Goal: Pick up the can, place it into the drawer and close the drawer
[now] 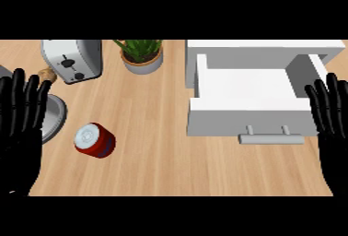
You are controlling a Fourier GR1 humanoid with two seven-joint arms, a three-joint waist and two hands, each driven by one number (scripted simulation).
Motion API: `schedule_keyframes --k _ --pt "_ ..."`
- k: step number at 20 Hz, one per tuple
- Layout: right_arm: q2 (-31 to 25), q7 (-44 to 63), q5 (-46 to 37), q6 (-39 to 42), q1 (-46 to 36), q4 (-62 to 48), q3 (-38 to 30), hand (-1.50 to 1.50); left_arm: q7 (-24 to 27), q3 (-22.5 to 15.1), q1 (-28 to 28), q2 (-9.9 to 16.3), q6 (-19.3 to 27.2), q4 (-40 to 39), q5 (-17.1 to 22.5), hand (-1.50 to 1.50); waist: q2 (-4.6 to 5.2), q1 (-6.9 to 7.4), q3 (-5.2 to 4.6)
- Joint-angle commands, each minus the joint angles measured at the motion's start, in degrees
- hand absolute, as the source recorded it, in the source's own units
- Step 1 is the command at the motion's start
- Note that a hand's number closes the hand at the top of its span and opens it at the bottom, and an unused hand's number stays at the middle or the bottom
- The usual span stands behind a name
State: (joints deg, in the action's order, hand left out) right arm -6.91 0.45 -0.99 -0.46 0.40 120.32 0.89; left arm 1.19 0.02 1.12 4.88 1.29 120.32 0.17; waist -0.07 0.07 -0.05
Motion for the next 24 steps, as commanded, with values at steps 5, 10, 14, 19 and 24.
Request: schedule_keyframes --k 5,10,14,19,24 --pt "1.6 -0.6 0.9 0.9 -1.2 -1.2 2.8 -1.50 1.3 -8.6 4.3 8.1 -26.7 -2.9 22.3 -1.50 0.71 -2.59 -0.42" --pt "3.0 6.6 0.8 -4.8 3.9 -5.0 -3.1 -1.50 -2.5 -6.6 -0.7 22.8 -43.0 -10.4 28.8 -1.50 1.07 -2.23 -0.22" --pt "2.3 8.0 2.2 -4.2 7.9 -1.1 -4.3 -1.50 1.7 3.1 -0.8 34.1 -56.7 -18.8 40.1 -1.50 0.31 -1.61 -0.12" --pt "0.6 6.9 4.9 -2.1 10.4 -0.9 -7.6 -1.50 6.6 10.1 2.6 43.6 -72.9 -34.1 45.3 -1.50 0.27 -0.98 -0.05" --pt "-2.0 6.7 10.5 1.5 13.0 1.2 -12.8 -1.50 5.2 9.8 7.7 44.8 -77.8 -42.2 46.7 -1.50 0.20 -1.30 -0.02"
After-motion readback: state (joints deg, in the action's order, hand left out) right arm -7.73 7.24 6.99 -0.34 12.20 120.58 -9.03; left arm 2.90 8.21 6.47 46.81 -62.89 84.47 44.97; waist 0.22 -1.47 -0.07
